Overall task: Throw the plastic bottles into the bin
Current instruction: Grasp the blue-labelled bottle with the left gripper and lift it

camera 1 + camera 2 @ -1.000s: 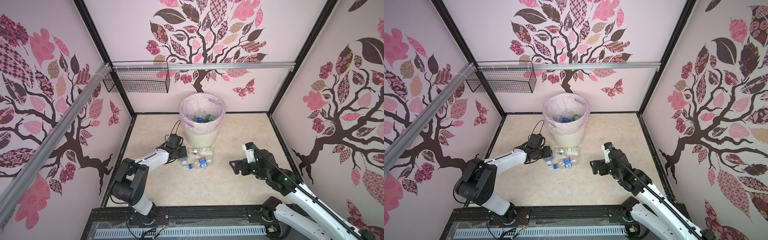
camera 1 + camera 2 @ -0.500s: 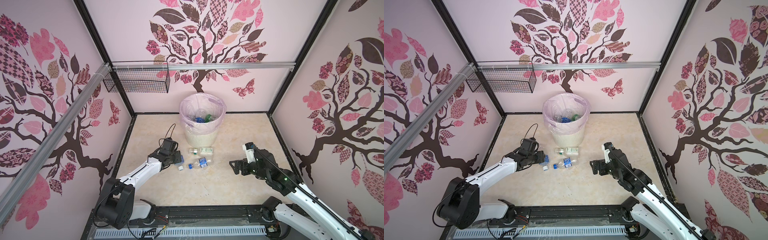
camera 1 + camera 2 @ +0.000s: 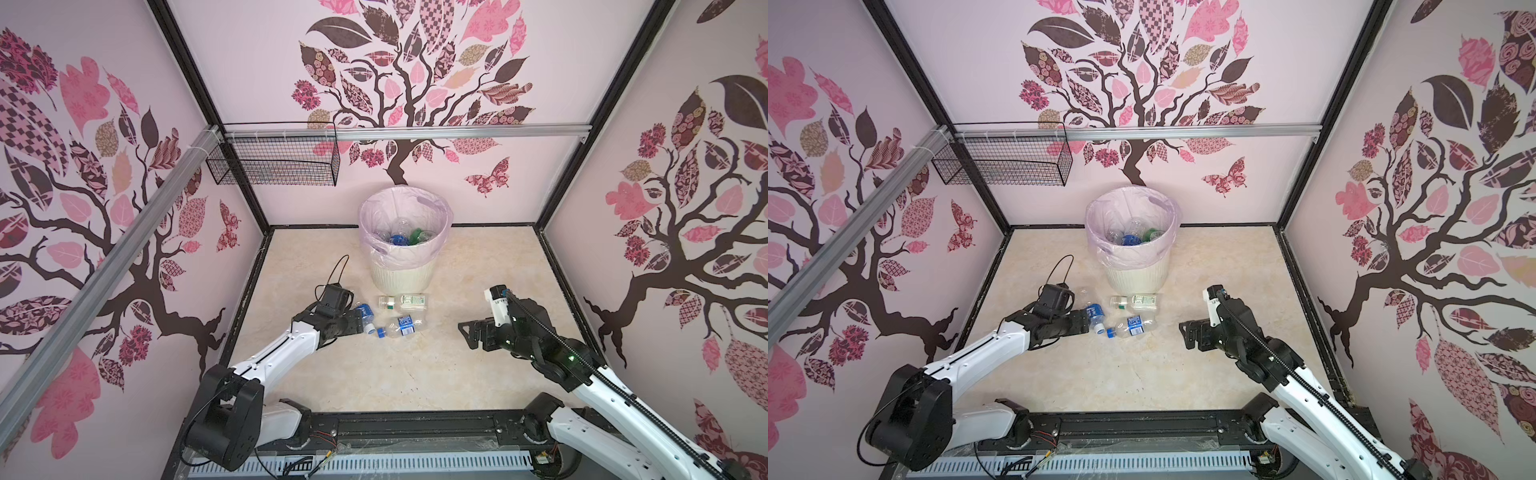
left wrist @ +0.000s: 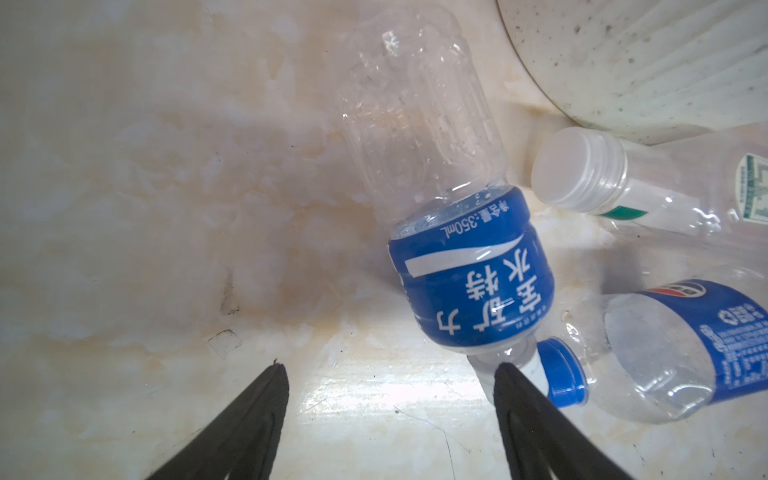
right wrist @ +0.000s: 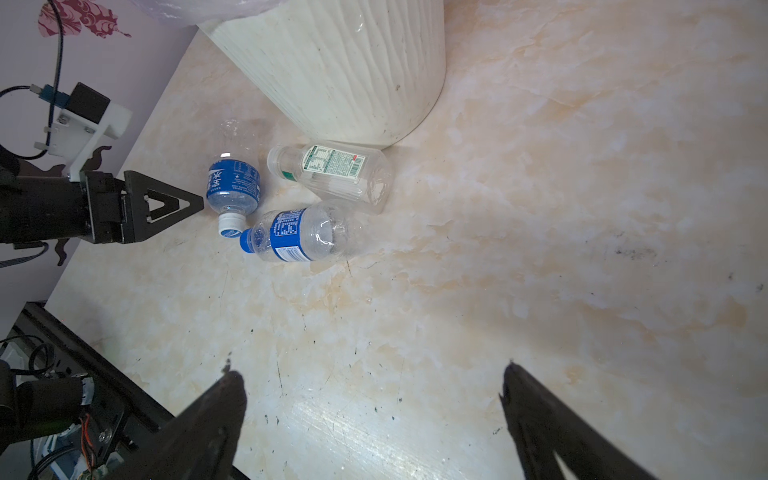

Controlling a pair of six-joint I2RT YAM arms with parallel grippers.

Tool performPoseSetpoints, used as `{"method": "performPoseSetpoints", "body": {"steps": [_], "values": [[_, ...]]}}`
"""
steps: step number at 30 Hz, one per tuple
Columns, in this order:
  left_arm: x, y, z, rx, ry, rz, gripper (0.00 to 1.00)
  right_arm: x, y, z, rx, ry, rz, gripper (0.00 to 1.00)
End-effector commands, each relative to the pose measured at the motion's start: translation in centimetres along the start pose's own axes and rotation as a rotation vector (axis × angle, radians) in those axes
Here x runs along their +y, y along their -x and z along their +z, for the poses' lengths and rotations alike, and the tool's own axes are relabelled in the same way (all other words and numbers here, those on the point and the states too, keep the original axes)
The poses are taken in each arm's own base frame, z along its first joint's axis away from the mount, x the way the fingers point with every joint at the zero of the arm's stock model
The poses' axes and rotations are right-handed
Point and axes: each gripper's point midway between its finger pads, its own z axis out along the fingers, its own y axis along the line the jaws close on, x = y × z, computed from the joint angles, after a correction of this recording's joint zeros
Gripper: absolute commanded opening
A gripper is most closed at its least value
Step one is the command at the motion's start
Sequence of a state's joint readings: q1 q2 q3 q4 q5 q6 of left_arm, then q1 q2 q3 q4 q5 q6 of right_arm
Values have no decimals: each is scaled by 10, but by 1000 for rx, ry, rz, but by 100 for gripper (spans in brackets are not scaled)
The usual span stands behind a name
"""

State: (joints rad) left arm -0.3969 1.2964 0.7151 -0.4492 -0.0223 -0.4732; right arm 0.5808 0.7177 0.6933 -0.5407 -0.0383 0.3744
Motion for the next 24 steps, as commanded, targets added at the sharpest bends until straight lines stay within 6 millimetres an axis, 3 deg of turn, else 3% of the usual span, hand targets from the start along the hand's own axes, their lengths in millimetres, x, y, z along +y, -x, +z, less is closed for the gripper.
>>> {"method": "performPoseSetpoints", "body": {"steps": [1,6,11,17,24], "values": [[-19,33,-7,-70,-60,-19,82,0,-2,-1,0,6,8,98],[-32,52,5,-81,-84,-57,86,0,-3,0,3,6,7,98],[-38,61,30,-49,-75,-82,86,0,-4,1,5,6,7,98],[-33,55,57,18,-24,-72,83,-1,-4,1,1,7,5,98],[-20,43,59,34,26,-47,75,-1,-4,2,-1,9,3,98]]}}
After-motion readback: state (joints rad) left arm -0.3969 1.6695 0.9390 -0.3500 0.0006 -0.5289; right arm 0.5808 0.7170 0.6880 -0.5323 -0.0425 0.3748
